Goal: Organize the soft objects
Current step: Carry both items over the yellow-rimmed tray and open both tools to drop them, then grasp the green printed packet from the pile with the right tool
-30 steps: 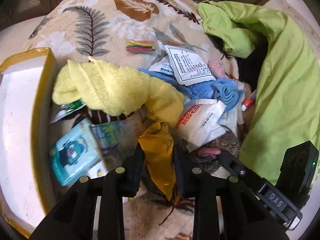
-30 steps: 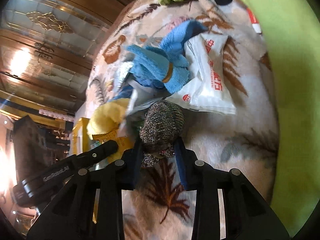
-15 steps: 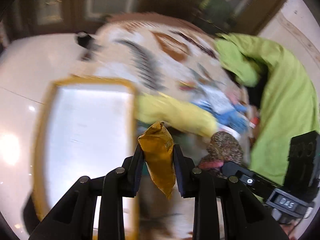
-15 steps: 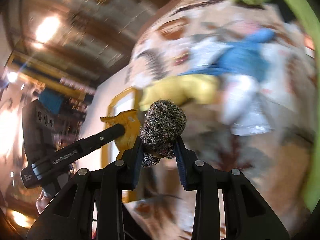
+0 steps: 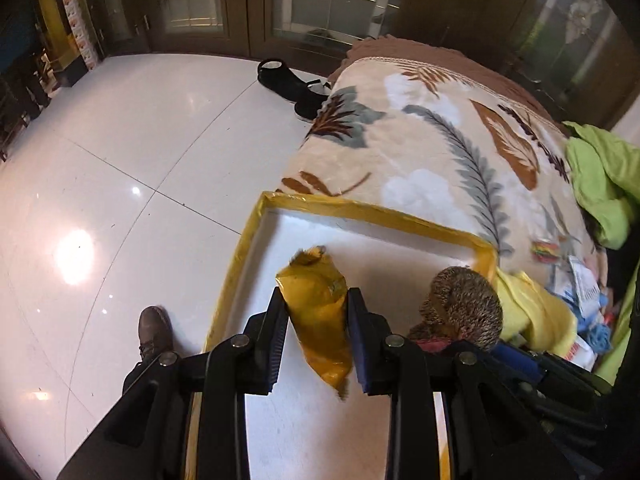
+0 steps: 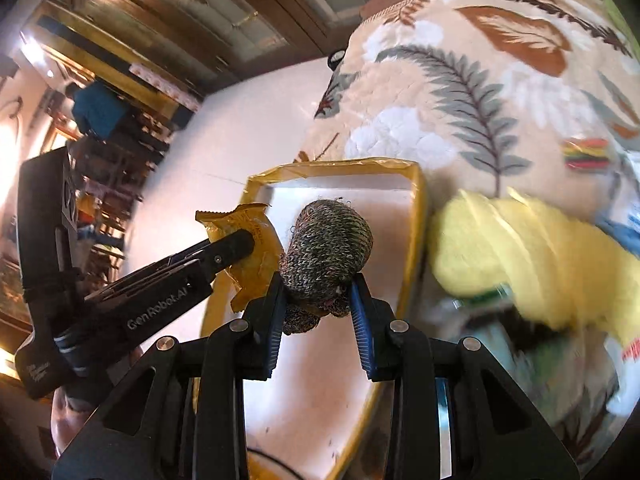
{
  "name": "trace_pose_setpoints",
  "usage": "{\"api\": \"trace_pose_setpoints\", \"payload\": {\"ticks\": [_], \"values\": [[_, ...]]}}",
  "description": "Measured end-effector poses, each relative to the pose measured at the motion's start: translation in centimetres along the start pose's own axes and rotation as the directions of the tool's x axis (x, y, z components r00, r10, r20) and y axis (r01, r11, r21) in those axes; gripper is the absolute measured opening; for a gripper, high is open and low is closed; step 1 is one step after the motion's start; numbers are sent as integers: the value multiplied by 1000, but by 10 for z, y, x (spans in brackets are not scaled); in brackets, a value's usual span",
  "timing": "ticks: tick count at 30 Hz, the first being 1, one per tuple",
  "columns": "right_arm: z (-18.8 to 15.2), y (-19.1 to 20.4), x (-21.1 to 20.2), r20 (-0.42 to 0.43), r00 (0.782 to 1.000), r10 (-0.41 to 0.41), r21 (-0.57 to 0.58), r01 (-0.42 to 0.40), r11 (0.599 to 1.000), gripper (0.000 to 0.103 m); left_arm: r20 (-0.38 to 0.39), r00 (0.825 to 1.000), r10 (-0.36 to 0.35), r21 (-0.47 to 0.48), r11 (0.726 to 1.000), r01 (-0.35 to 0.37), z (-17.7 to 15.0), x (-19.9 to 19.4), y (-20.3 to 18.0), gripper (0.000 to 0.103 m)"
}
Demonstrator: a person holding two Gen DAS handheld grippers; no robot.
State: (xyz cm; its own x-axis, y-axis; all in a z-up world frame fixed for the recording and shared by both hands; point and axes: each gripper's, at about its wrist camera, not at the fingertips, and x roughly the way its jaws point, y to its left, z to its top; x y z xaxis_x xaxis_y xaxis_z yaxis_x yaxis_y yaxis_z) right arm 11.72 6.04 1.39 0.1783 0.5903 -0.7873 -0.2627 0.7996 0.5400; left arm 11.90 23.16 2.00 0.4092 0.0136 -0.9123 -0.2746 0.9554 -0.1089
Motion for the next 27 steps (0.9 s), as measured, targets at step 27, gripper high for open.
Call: {"api": "trace_pose_setpoints", "payload": {"ticks": [27], "values": [[-75, -91, -138, 175, 982, -76, 97, 59, 993, 40, 17, 991, -132, 127, 983, 129, -64, -59, -82, 66]]}}
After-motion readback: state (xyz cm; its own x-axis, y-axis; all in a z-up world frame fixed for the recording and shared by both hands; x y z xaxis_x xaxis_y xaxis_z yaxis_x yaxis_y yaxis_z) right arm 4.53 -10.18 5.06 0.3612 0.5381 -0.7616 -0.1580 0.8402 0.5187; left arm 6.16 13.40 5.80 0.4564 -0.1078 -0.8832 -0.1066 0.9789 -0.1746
